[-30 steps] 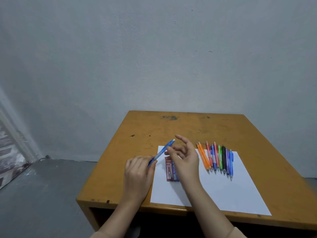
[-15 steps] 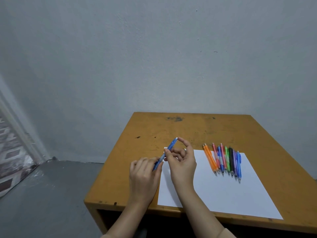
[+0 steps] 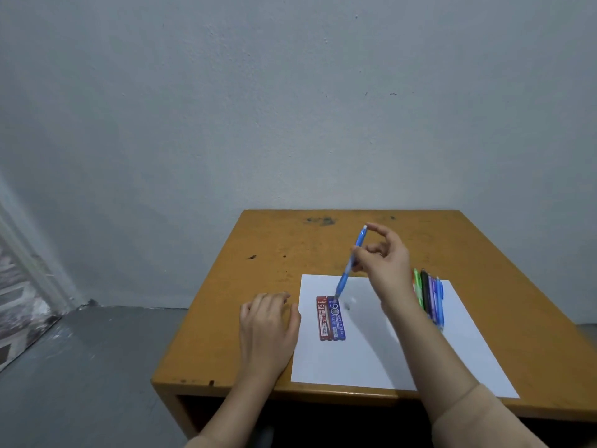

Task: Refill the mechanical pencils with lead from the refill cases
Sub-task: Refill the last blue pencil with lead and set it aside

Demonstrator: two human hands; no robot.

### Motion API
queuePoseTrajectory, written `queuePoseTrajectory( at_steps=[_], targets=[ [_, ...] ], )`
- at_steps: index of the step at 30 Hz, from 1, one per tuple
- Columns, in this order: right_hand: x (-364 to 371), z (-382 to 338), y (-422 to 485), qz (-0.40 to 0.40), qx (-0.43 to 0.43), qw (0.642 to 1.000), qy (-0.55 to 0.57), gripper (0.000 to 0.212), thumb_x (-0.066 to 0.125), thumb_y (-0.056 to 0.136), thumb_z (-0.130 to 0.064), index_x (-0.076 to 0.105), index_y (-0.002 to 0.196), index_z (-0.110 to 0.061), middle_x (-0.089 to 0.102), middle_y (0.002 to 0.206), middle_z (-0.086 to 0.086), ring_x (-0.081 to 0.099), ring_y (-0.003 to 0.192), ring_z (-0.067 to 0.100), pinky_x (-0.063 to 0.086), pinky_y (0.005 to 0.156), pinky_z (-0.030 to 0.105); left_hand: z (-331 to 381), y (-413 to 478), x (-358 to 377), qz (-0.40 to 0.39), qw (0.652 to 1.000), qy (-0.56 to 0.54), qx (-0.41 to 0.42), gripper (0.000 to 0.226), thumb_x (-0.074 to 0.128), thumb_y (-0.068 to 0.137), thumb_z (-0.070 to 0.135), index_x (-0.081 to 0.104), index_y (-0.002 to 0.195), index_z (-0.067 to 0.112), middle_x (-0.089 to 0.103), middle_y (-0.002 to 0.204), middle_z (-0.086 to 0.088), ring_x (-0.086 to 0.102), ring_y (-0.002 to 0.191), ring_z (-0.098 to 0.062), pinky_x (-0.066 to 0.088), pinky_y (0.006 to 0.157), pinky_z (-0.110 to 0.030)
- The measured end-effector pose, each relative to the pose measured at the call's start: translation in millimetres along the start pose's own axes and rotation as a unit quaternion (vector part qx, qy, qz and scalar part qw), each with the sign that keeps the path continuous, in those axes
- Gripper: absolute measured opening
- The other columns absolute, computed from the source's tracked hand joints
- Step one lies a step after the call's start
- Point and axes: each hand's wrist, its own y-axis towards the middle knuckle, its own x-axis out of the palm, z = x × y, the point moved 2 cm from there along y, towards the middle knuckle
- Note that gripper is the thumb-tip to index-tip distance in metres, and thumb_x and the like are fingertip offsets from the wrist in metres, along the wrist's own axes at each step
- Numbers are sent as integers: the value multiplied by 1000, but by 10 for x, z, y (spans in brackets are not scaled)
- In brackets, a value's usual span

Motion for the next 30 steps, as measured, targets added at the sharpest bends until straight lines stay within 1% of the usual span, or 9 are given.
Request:
queuePoseTrajectory(
  at_steps=[4, 7, 10, 13, 17, 19, 21, 26, 30],
  targets=[
    [-181, 124, 94, -53, 74, 991, -97, 44, 62, 82, 7, 57, 121, -12, 52, 67, 9, 56, 52, 14, 56, 58, 30, -8, 20, 58, -44, 998, 39, -30, 27, 56, 79, 30, 71, 94, 13, 70, 89, 3, 63, 87, -17, 36, 79, -30],
    [-259, 281, 91, -78, 118, 976, -166, 38, 64, 81, 2, 58, 116, -12, 58, 68, 10, 58, 49, 15, 54, 56, 30, -18, 24, 84, -71, 994, 63, -45, 28, 58, 83, 29, 69, 102, 12, 70, 98, 0, 61, 97, -19, 41, 84, -35],
    [-268, 421, 57, -113, 148, 958, -218, 38, 65, 80, 1, 58, 115, -12, 64, 65, 11, 60, 50, 16, 52, 54, 28, -22, 33, 97, -127, 986, 75, -73, 41, 51, 92, 36, 57, 126, 13, 59, 124, 1, 46, 121, -17, 31, 101, -33],
    [-243, 503, 26, -132, 162, 947, -242, 35, 64, 81, 0, 58, 112, -13, 65, 64, 11, 59, 51, 18, 51, 54, 27, -43, 41, 113, -151, 981, 79, -88, 50, 42, 95, 41, 44, 138, 16, 45, 140, 3, 31, 134, -14, 22, 109, -30],
    [-226, 573, 40, -139, 151, 939, -277, 35, 64, 80, -4, 57, 113, -15, 66, 64, 10, 62, 55, 20, 56, 66, 35, -49, 51, 130, -181, 974, 77, -112, 53, 40, 95, 41, 40, 141, 14, 35, 149, 0, 25, 138, -15, 19, 112, -32],
    [-224, 596, 57, -137, 149, 937, -286, 36, 64, 80, -5, 57, 115, -15, 68, 65, 12, 63, 57, 20, 56, 69, 38, -46, 52, 130, -188, 972, 75, -119, 54, 40, 95, 40, 39, 142, 13, 33, 150, 0, 24, 138, -15, 19, 112, -32],
    [-221, 608, 62, -138, 152, 934, -293, 38, 63, 80, -5, 57, 116, -14, 69, 66, 15, 64, 55, 21, 56, 68, 37, -45, 51, 131, -192, 971, 73, -123, 54, 40, 95, 40, 39, 142, 13, 33, 151, 0, 24, 139, -15, 19, 112, -32],
    [-212, 612, 59, -153, 162, 915, -338, 44, 63, 80, -4, 55, 123, -12, 70, 69, 16, 64, 51, 20, 56, 58, 27, -29, 58, 122, -195, 970, 77, -125, 53, 40, 95, 40, 39, 141, 13, 35, 149, -1, 25, 138, -16, 19, 112, -33],
    [-189, 628, 64, -157, 164, 905, -359, 45, 64, 79, -4, 57, 123, -12, 70, 71, 13, 66, 53, 19, 59, 61, 28, -25, 57, 123, -200, 968, 82, -126, 53, 39, 95, 40, 39, 141, 13, 35, 149, -1, 25, 138, -16, 19, 113, -33]
  ],
)
